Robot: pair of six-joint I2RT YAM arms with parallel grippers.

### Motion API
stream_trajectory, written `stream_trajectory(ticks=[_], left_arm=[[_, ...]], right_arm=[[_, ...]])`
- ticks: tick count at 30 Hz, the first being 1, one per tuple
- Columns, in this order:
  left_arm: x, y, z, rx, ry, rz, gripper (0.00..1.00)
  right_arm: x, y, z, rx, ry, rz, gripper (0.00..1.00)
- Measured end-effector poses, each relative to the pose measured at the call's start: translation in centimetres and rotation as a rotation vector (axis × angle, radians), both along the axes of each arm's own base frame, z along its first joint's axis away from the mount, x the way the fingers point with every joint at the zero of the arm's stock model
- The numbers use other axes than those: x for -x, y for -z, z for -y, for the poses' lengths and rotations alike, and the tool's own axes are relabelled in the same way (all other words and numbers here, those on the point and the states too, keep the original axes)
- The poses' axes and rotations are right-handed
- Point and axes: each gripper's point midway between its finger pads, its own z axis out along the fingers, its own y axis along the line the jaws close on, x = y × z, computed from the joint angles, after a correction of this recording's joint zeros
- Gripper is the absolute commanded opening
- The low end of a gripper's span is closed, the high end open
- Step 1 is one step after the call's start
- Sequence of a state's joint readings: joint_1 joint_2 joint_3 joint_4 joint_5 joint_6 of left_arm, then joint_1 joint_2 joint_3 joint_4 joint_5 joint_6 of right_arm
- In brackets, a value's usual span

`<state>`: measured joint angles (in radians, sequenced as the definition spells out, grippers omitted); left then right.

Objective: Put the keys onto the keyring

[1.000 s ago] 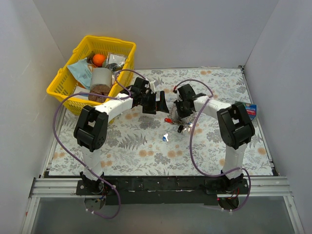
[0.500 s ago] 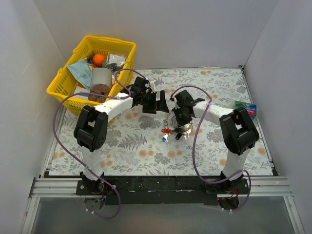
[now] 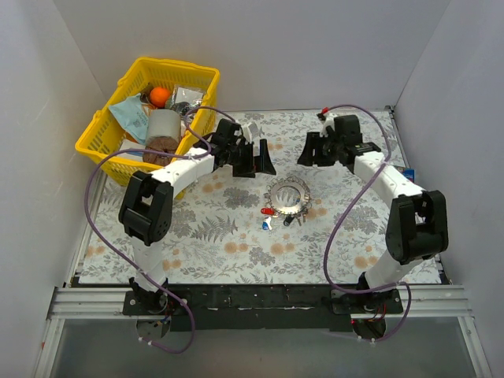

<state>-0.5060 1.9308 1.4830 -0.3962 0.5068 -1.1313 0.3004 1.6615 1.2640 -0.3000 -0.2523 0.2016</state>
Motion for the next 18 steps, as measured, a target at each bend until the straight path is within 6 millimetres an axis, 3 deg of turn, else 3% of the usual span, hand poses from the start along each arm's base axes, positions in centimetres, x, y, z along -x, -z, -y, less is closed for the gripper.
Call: stream_trajectory(ticks=[3,6,9,13,18], left_arm=[[-0.5,-1.1,0.0,0.046,-0.04,0.022,0.98],[-0.1,-3.1,-0.9,0.115,-0.096,0.048,0.98],[-0.4,-6.8,-2.4,0.235,-0.15,0.106,0.98],[-2.2,-11.6,-4.7,0.368,-0.21,0.197,0.98],[-3.6,-12.3,-5.9,0.364,-0.227,0.232,0.98]], right_arm=[[-0.2,-0.6,2.3,-0.083,0.031,0.014,0.8],[0.9,0.0,2.3,-0.098,0.011,0.001,0.83],[1.9,0.3,1.8,-0.096,-0.018,-0.003,0.84],[2.5,-0.1,1.9,-0.079,-0.029,0.018,0.85],[2.5,-0.2,2.6,-0.039,-0.019,0.039,0.86]])
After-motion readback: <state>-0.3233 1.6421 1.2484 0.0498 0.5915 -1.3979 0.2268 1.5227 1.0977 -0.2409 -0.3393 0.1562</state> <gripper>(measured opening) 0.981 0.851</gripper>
